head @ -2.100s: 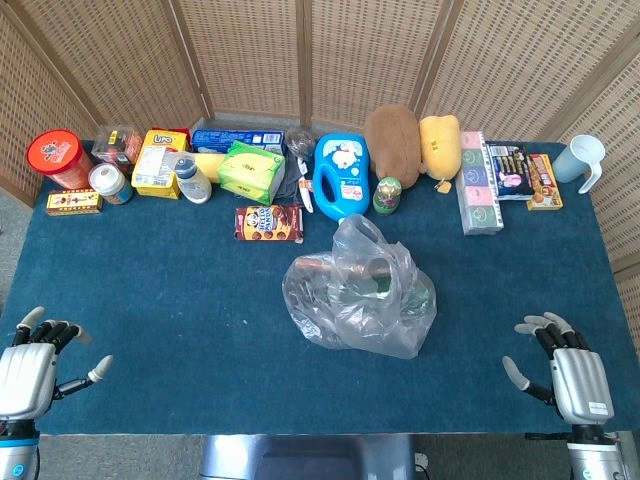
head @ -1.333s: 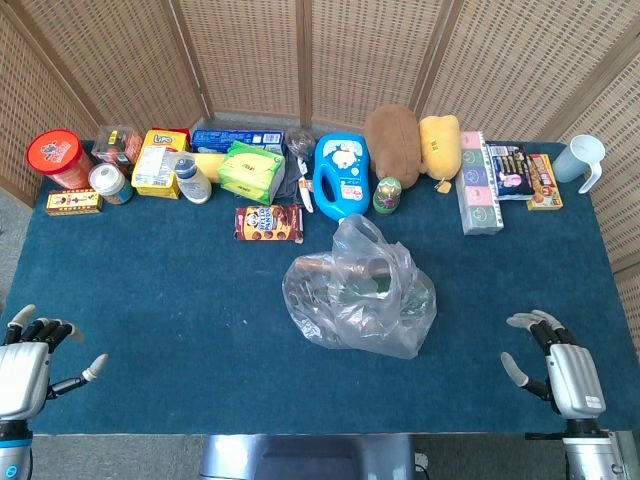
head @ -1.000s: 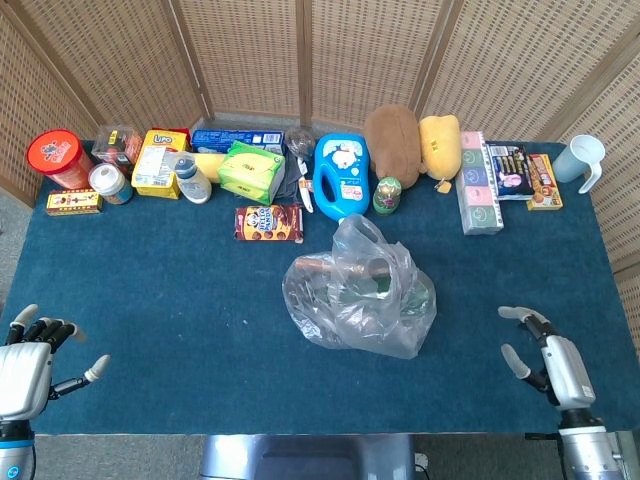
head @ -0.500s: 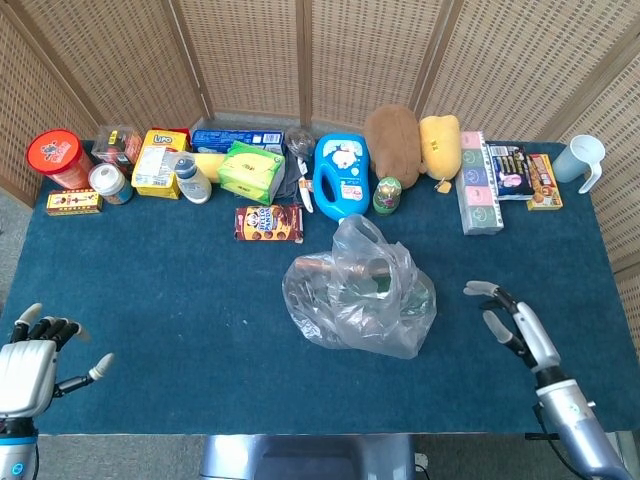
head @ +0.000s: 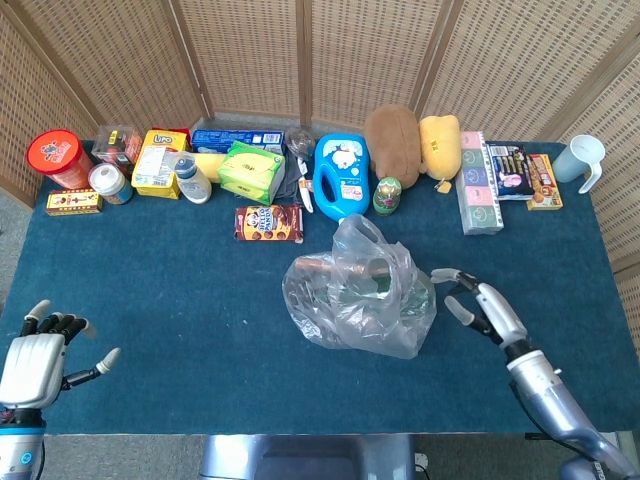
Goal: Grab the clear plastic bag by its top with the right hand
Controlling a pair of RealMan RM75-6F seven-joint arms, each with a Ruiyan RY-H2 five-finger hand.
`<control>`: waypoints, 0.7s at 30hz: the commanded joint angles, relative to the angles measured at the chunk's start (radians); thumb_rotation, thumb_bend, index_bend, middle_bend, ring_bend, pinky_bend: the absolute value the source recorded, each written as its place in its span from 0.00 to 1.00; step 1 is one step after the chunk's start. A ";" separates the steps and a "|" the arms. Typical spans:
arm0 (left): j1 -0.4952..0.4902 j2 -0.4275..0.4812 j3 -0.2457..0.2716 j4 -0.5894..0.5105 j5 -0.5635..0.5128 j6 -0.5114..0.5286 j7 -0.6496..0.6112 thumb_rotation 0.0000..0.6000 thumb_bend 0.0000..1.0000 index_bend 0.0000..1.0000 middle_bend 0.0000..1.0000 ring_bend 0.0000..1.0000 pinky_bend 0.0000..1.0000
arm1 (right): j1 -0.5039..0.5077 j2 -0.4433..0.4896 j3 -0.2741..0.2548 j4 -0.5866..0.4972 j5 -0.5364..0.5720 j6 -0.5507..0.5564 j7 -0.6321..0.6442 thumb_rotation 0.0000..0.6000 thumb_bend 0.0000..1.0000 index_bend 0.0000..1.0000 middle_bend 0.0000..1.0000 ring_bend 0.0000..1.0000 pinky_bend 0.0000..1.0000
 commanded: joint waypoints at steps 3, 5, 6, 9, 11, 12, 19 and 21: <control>-0.002 -0.003 0.001 0.007 -0.006 -0.006 -0.005 0.02 0.17 0.47 0.43 0.31 0.10 | 0.031 -0.001 0.012 -0.011 0.017 -0.032 -0.023 0.08 0.33 0.22 0.26 0.20 0.26; -0.003 -0.005 0.001 0.011 -0.009 -0.007 -0.009 0.03 0.17 0.47 0.43 0.31 0.10 | 0.042 -0.001 0.015 -0.021 0.022 -0.041 -0.029 0.08 0.33 0.22 0.26 0.20 0.26; -0.004 -0.006 0.001 0.015 -0.012 -0.009 -0.012 0.03 0.17 0.47 0.43 0.31 0.10 | 0.050 -0.001 0.019 -0.030 0.024 -0.047 -0.029 0.08 0.33 0.22 0.26 0.20 0.26; -0.008 -0.009 -0.001 0.026 -0.017 -0.015 -0.025 0.02 0.17 0.47 0.43 0.31 0.10 | 0.076 0.004 0.029 -0.062 0.026 -0.068 -0.031 0.08 0.33 0.22 0.26 0.20 0.26; -0.010 -0.011 -0.001 0.033 -0.019 -0.017 -0.031 0.02 0.17 0.47 0.43 0.31 0.10 | 0.088 0.004 0.034 -0.076 0.033 -0.077 -0.036 0.08 0.33 0.22 0.26 0.20 0.26; -0.010 -0.011 -0.001 0.034 -0.020 -0.018 -0.032 0.02 0.17 0.47 0.43 0.31 0.10 | 0.091 0.004 0.035 -0.079 0.036 -0.080 -0.038 0.08 0.33 0.22 0.26 0.20 0.26; -0.013 -0.017 0.000 0.050 -0.025 -0.023 -0.048 0.02 0.17 0.47 0.43 0.31 0.10 | 0.132 -0.010 0.056 -0.102 0.071 -0.123 -0.016 0.08 0.33 0.22 0.26 0.19 0.25; -0.013 -0.019 -0.001 0.055 -0.027 -0.023 -0.055 0.02 0.17 0.47 0.43 0.32 0.10 | 0.148 -0.021 0.062 -0.091 0.088 -0.141 -0.036 0.08 0.33 0.22 0.26 0.19 0.25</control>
